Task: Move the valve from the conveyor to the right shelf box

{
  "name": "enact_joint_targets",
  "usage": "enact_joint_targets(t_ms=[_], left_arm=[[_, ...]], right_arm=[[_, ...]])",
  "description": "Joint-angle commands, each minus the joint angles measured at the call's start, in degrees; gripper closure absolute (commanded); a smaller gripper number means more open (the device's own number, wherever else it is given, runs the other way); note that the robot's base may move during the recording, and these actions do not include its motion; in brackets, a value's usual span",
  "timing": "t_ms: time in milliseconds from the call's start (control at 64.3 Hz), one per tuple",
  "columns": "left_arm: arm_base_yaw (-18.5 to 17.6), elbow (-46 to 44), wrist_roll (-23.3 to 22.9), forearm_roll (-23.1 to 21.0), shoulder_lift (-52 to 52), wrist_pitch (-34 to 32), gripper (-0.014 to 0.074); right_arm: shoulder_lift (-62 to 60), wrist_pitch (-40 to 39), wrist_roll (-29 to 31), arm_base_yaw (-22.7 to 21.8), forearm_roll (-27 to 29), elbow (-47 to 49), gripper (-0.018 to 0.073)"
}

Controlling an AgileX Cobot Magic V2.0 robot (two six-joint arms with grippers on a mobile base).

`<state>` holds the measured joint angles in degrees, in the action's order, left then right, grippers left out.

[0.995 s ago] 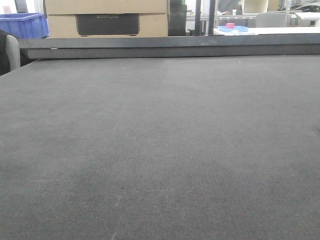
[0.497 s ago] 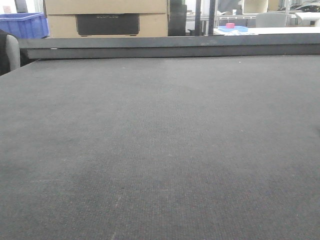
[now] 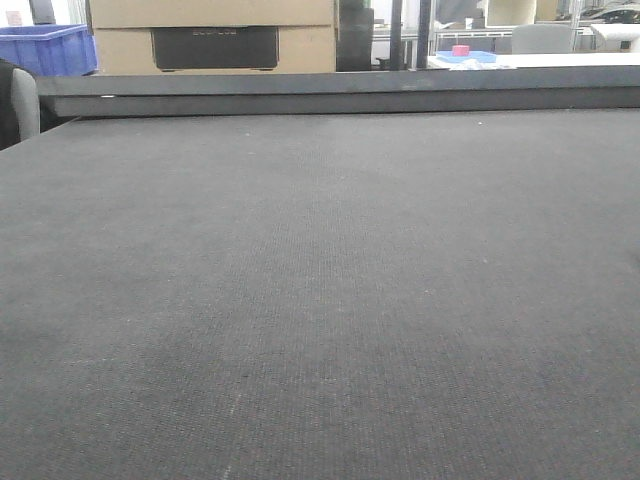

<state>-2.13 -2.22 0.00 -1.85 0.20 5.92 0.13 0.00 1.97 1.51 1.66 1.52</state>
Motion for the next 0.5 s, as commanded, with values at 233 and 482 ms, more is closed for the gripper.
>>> enact_joint_targets(t_ms=[233,482], left_arm=[[0.17,-23.57,-0.66,-0.19,6.43,19.2,0.0707],[0.17,-39.29,-0.66,-0.19,27.71,31.91,0.0707]], right_arm=[[6.35,25.14,0.18,-0.29,-0.08,20.48,0.0722],[28.16,38.5,0.18,-0.29,-0.08,34.58,0.0722]])
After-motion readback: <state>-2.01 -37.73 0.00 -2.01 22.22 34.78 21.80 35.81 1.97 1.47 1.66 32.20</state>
